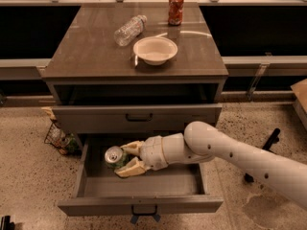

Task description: Place green can into middle drawer

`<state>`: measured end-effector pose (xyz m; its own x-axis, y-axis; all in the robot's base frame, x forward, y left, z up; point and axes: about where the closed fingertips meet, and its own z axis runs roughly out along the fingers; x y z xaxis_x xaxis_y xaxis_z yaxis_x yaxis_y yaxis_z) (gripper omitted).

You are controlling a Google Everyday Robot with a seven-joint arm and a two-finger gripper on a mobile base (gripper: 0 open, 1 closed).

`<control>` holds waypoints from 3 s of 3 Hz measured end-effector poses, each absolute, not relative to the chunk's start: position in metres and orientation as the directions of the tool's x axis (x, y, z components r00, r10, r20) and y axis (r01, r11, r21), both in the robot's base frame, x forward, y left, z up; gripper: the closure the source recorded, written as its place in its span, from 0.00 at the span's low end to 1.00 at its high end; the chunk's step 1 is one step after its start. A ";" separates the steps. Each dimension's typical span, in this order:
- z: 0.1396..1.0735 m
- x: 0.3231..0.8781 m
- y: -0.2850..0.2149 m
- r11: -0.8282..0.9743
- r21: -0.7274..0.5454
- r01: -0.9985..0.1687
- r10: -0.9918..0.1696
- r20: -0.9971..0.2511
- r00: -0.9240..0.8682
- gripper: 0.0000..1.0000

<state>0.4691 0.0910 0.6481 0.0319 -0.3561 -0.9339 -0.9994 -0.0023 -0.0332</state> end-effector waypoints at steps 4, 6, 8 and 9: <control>0.500 0.527 0.073 0.121 -0.145 -0.982 -0.347 -0.933 0.095 1.00; 0.454 0.545 0.077 0.170 -0.081 -0.982 -0.307 -0.951 0.026 0.59; 0.428 0.554 0.079 0.192 -0.021 -0.981 -0.312 -0.949 -0.041 0.12; 0.431 0.556 0.074 0.221 -0.012 -0.975 -0.307 -0.950 -0.058 0.00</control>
Offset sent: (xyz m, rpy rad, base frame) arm 0.0685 -0.0196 -0.1270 -0.0624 -0.2175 -0.0613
